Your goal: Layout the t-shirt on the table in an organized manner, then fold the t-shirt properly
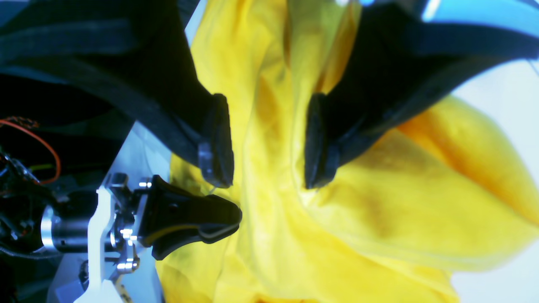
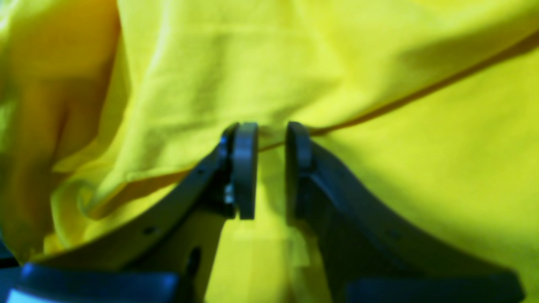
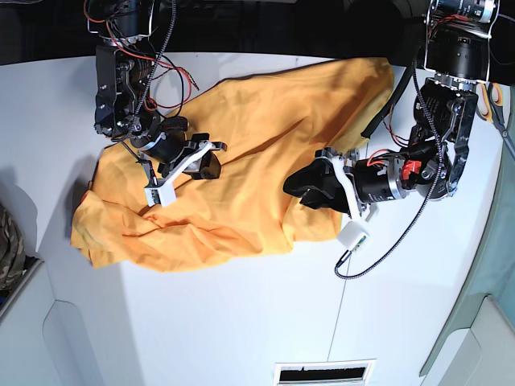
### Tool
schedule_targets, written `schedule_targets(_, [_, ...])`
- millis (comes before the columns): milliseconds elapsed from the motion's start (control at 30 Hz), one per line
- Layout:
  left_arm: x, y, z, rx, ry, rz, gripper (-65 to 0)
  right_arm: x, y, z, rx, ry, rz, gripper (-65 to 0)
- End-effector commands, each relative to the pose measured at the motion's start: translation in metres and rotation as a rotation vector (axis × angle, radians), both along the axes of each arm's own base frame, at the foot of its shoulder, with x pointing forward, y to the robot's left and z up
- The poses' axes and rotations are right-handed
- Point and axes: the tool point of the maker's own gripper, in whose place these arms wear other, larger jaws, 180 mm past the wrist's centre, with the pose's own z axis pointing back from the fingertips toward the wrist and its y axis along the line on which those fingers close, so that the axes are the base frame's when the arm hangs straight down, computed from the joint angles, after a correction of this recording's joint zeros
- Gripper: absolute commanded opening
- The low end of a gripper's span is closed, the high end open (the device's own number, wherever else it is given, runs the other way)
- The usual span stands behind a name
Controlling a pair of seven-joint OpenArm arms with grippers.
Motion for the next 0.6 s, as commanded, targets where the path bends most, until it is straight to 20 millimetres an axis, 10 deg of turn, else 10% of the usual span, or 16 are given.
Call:
schedule_targets(0, [0.014, 0.004, 0.023, -0.048, -0.062, 0.010, -34.6, 0.008, -0.003, 0.006, -0.012, -0.022, -0.001, -51.5])
schedule_targets(367, [-0.058, -0.034, -0.004, -0.086, 0.173, -0.234, -34.7, 0.010, -0.004, 0.007, -0.009, -0.038, -0.012, -51.5])
schedule_targets(567, [-0.028, -0.015, 0.016, -0.109, 0.078, -0.134, -34.7, 0.008, -0.005, 0.006, -0.017, -0.031, -0.007, -51.5])
